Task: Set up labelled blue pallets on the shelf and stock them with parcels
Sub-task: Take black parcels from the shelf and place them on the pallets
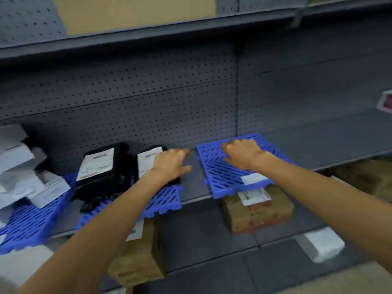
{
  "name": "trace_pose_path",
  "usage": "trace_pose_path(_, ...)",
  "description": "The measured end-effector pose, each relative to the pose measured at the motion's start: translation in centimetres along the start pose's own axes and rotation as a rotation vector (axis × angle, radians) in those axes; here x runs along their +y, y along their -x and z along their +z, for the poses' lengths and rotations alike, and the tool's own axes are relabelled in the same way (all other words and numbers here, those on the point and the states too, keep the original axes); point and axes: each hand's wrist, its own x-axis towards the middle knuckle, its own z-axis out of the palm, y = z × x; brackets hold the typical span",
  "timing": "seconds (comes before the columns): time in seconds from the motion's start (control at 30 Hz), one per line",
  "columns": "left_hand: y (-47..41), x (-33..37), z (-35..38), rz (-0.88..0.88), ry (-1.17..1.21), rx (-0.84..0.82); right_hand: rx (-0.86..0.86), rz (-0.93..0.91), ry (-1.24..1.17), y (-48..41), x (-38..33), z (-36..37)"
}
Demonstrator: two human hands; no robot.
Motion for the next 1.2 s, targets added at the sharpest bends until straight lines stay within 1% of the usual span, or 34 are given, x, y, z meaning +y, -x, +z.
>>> trace_pose_path(0.13, -0.9, 9.2, -0.2, 0.124, 0.048, 0.020, 0.008, 0.219, 0.025, 8.7, 6.2, 1.8)
trace_pose_path(0.27, 0.3, 21.2, 0.1, 0.279, 0.126, 0.067, -0.022, 0.365, 0.021, 18.7, 10.7, 4.9)
trace_pose_path(0.33, 1.4, 27.8, 0.9, 0.371, 0.123, 0.035, -0.068, 0.415, 0.009, 23.6, 12.8, 6.7)
trace_pose_path(0.4, 2.7, 34.1, 1.9, 0.427, 0.113, -0.002, -0.111, 0.474, -0.001, 28.3, 15.1, 8.4)
trace_pose_path(0.5, 4.4, 42.1, 3.8, 0.453, 0.136, -0.066, -0.154, 0.545, -0.007, 35.4, 18.3, 11.1)
trace_pose_path(0.6, 5.9, 48.4, 6.1, 0.471, 0.166, -0.138, -0.189, 0.613, -0.029, 41.5, 21.0, 13.4)
trace_pose_path(0.73, 6.5, 54.3, 7.9, 0.451, 0.202, -0.187, -0.208, 0.694, -0.075, 47.0, 24.6, 15.8)
trace_pose_path(0.87, 5.4, 58.2, 9.2, 0.444, 0.217, -0.185, -0.221, 0.711, -0.110, 49.0, 27.7, 18.6)
trace_pose_path(1.07, 2.6, 61.4, 12.9, 0.373, 0.262, -0.280, -0.280, 0.639, -0.191, 47.1, 31.3, 22.9)
trace_pose_path(1.2, -1.4, 62.7, 15.9, 0.310, 0.322, -0.326, -0.328, 0.561, -0.209, 43.9, 34.4, 26.3)
